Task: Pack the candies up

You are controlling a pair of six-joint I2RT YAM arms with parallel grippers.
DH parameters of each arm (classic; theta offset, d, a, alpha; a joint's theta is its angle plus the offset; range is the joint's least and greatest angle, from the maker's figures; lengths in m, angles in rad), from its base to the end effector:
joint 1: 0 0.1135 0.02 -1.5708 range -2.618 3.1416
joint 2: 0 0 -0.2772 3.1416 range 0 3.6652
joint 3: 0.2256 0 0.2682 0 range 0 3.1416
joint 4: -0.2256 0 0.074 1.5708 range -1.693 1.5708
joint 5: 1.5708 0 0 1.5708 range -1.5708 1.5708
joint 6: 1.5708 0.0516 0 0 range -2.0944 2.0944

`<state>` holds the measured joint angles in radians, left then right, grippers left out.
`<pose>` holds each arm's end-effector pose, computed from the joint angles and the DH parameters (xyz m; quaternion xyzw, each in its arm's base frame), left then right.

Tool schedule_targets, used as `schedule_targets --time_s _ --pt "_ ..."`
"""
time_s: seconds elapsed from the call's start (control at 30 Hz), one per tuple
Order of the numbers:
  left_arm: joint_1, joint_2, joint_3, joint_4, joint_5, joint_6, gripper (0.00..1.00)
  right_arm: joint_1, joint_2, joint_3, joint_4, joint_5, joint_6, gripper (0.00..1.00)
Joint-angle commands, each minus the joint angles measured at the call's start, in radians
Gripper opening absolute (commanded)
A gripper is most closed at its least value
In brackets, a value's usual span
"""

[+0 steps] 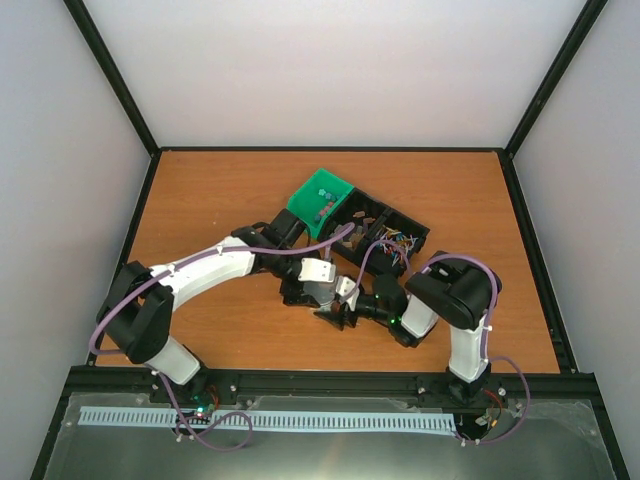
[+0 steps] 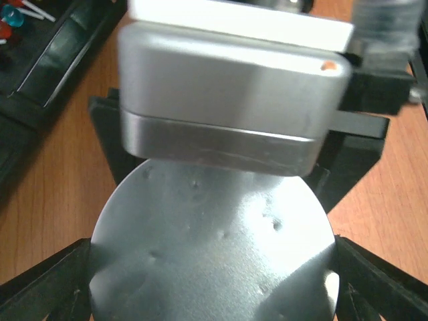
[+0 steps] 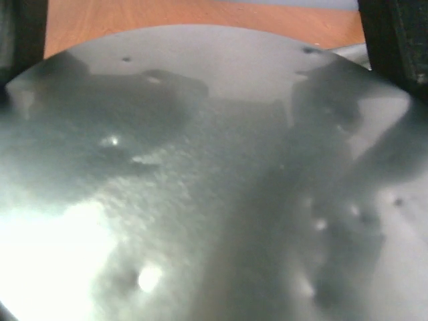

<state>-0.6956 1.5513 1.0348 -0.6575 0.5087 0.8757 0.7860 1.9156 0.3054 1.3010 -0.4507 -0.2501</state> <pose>0.2277 -0.2228 0.2039 0.7062 0.6357 -0.2285 0.2122 0.1806 0.2126 0.0742 -0.5043 0.6186 0.3262 0.5066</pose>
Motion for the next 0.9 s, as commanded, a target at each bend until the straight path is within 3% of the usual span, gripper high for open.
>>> schedule_targets --time_s 0.0,0.07,0.1,0.27,0.37,0.47,0.57,0.67,0.87 --pt "-0.008 0.030 -0.037 -0.183 -0.006 0.190 0.73 -0.040 -0.010 -0.006 0.031 -0.037 -0.025 0.85" --pt "-0.008 0.022 -0.046 -0.085 -0.049 0.038 0.73 -0.041 -0.015 -0.005 0.027 0.000 -0.020 0.98" --pt "-0.006 0.019 -0.048 -0.040 -0.071 -0.057 0.73 -0.041 -0.018 -0.004 0.028 0.018 -0.012 1.00" --pt "-0.005 -0.010 -0.088 0.130 -0.181 -0.470 0.73 -0.017 -0.054 -0.001 -0.011 0.117 0.025 1.00" --pt "-0.007 -0.034 -0.126 0.165 -0.203 -0.620 0.74 0.001 -0.044 0.029 -0.070 0.151 0.039 1.00" --pt "-0.031 -0.051 -0.157 0.210 -0.196 -0.670 0.74 0.011 -0.017 0.052 -0.063 0.189 0.056 1.00" --pt "-0.045 -0.064 -0.164 0.201 -0.185 -0.644 0.73 0.012 -0.005 0.057 -0.053 0.194 0.045 0.99" --pt "-0.044 -0.072 -0.166 0.181 -0.154 -0.511 0.72 0.012 -0.004 0.046 -0.029 0.165 0.020 0.95" --pt "-0.041 -0.056 -0.132 -0.068 -0.050 0.066 0.72 0.010 -0.011 0.019 -0.012 0.055 -0.002 0.81"
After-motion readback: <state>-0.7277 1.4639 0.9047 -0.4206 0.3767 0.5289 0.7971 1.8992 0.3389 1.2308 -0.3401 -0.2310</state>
